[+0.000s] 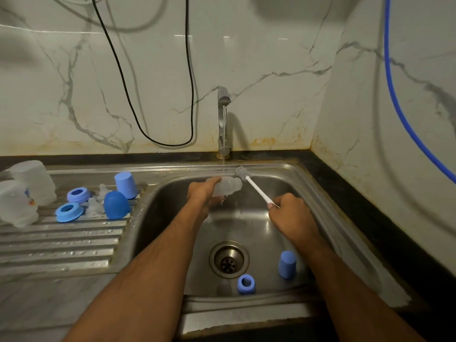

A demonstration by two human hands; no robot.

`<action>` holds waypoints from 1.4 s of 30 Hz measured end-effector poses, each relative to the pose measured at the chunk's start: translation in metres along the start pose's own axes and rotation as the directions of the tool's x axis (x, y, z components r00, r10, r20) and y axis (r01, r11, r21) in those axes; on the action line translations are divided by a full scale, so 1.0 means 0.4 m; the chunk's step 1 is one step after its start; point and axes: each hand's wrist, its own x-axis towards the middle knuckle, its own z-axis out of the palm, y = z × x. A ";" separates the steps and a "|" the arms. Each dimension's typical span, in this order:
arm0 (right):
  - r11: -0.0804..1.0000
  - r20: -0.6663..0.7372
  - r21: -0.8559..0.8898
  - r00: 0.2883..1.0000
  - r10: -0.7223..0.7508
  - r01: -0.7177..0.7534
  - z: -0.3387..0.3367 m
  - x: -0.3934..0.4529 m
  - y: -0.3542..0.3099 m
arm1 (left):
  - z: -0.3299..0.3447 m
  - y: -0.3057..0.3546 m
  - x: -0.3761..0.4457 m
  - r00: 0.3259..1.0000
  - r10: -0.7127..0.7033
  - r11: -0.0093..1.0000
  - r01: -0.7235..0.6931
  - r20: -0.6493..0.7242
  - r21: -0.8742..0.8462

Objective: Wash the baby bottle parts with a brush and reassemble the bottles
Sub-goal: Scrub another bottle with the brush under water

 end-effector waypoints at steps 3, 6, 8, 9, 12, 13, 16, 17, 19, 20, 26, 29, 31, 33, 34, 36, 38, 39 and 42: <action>1.000 0.008 0.000 1.000 0.000 0.000 0.001 0.002 0.001 | -0.007 0.001 -0.002 0.991 -0.114 0.981 0.123 0.067 -0.150; 1.000 0.015 0.002 1.000 -0.006 0.006 -0.001 0.003 0.002 | -0.011 0.009 -0.008 0.971 -0.213 0.944 0.234 0.110 -0.234; 1.000 0.013 0.005 1.000 -0.019 0.019 -0.002 0.001 0.002 | -0.013 0.008 -0.017 0.946 -0.286 0.919 0.315 0.151 -0.238; 1.000 0.011 0.006 1.000 -0.024 0.023 -0.003 0.000 0.002 | -0.016 0.005 -0.018 0.932 -0.324 0.906 0.355 0.161 -0.231; 1.000 0.008 0.005 1.000 -0.030 0.030 -0.005 -0.002 0.003 | -0.024 0.004 -0.019 0.885 -0.415 0.830 0.464 0.211 -0.310; 1.000 0.007 0.004 1.000 -0.031 0.031 -0.007 -0.003 0.002 | -0.024 0.007 -0.021 0.875 -0.428 0.793 0.484 0.227 -0.370; 0.999 0.002 -0.008 0.999 -0.034 0.034 -0.009 -0.003 0.002 | -0.021 0.021 -0.038 0.863 -0.413 0.734 0.504 0.291 -0.454; 0.999 0.004 -0.010 0.999 -0.033 0.033 -0.009 -0.002 0.001 | -0.017 0.025 -0.043 0.857 -0.408 0.728 0.513 0.315 -0.455; 0.999 0.009 -0.007 0.999 -0.031 0.031 -0.007 -0.001 0.002 | -0.013 0.028 -0.044 0.845 -0.404 0.706 0.532 0.351 -0.467; 1.000 0.009 -0.006 0.999 -0.031 0.031 -0.006 0.000 0.003 | -0.012 0.028 -0.043 0.837 -0.413 0.690 0.545 0.358 -0.476; 0.999 -0.003 -0.015 1.000 -0.030 0.030 0.000 -0.001 0.002 | -0.005 0.016 -0.036 0.793 -0.477 0.570 0.607 0.378 -0.554; 1.000 0.005 -0.002 1.000 -0.027 0.027 0.003 0.000 0.002 | 0.008 0.018 -0.025 0.823 -0.453 0.521 0.557 0.344 -0.646; 1.000 0.008 0.005 1.000 -0.029 0.029 0.003 0.000 0.002 | 0.013 0.014 -0.015 0.831 -0.463 0.513 0.534 0.307 -0.672; 1.000 0.005 0.001 1.000 -0.026 0.026 0.002 0.000 0.003 | 0.012 0.006 -0.008 0.829 -0.465 0.514 0.538 0.310 -0.668; 1.000 0.004 -0.001 1.000 -0.023 0.023 0.002 0.001 0.005 | 0.010 0.005 -0.012 0.826 -0.464 0.519 0.546 0.321 -0.658; 1.000 0.000 -0.005 1.000 -0.015 0.015 0.003 0.004 0.005 | 0.004 0.004 -0.017 0.822 -0.463 0.567 0.563 0.333 -0.602; 1.000 0.001 -0.006 1.000 -0.012 0.012 0.003 0.005 0.005 | -0.005 0.006 -0.020 0.822 -0.461 0.650 0.570 0.335 -0.503; 1.000 0.003 -0.006 1.000 -0.014 0.014 0.004 0.005 0.004 | -0.009 0.006 -0.018 0.829 -0.459 0.704 0.559 0.320 -0.439; 1.000 0.016 -0.009 1.000 -0.024 0.024 0.002 0.003 0.003 | -0.015 0.015 -0.033 0.866 -0.412 0.857 0.474 0.283 -0.202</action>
